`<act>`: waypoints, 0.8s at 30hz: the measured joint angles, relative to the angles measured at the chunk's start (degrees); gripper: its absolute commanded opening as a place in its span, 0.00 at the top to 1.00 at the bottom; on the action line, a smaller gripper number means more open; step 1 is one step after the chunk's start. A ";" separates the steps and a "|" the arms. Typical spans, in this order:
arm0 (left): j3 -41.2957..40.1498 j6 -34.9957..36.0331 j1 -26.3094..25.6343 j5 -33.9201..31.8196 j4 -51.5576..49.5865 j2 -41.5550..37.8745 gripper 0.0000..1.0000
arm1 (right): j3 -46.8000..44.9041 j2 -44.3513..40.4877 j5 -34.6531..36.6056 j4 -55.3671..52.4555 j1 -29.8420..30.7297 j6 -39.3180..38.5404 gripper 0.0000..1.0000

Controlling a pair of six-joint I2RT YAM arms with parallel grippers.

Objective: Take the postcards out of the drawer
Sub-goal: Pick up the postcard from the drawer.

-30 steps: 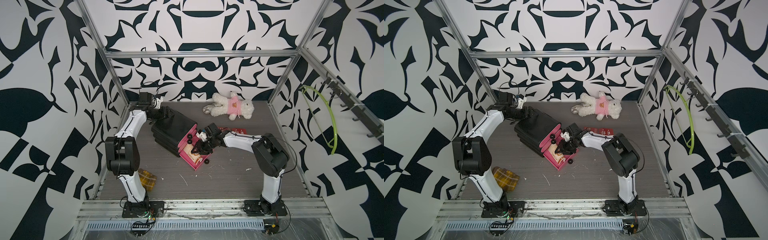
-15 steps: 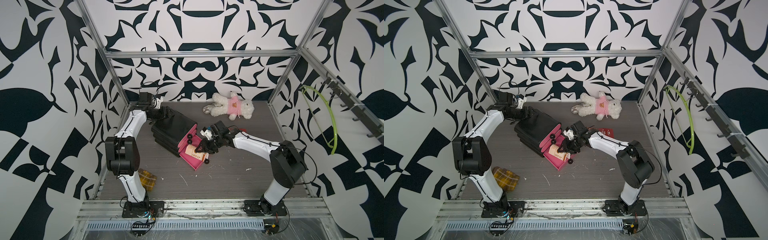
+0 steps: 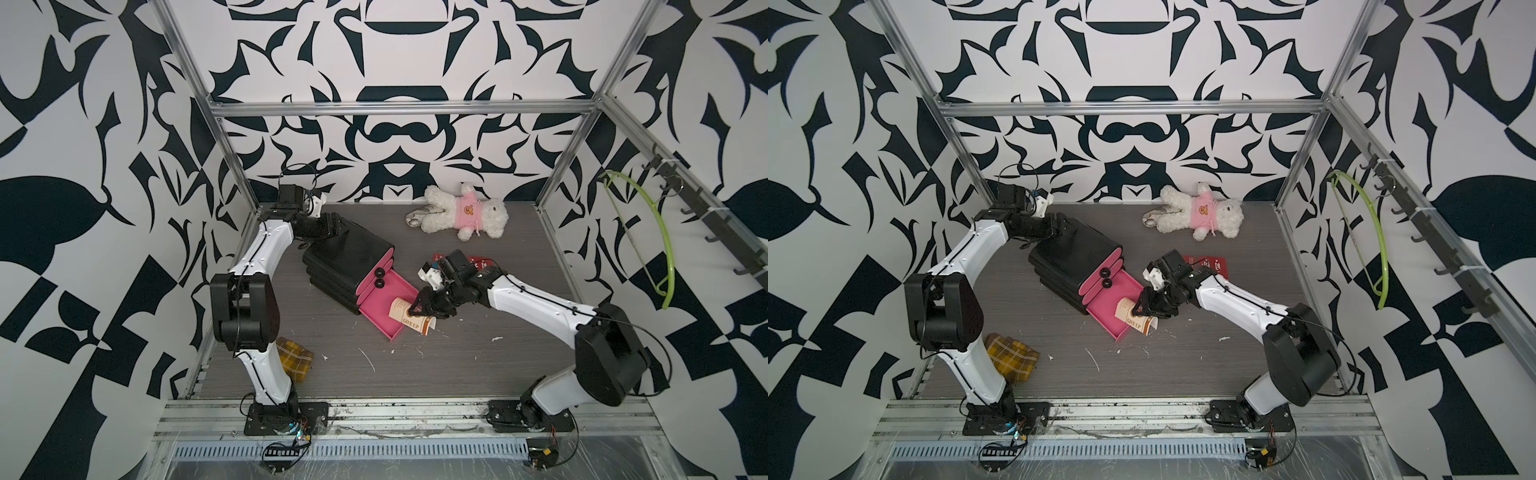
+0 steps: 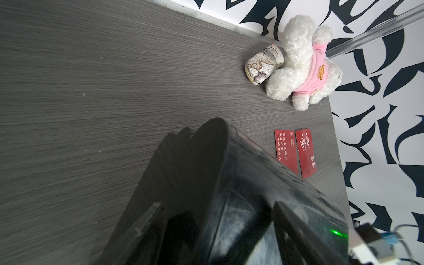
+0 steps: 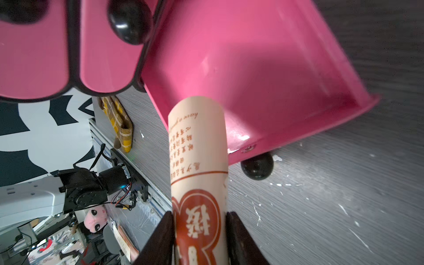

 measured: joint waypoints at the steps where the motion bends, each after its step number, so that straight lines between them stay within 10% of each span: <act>1: 0.00 -0.02 -0.04 0.00 -0.24 -0.07 0.22 | 0.00 -1.49 0.87 -0.68 -0.26 -0.37 0.61; 24: -1.44 -5.77 -1.79 -4.22 -3.82 -22.10 0.01 | 5.77 -10.97 22.93 -9.27 -2.34 -6.01 0.62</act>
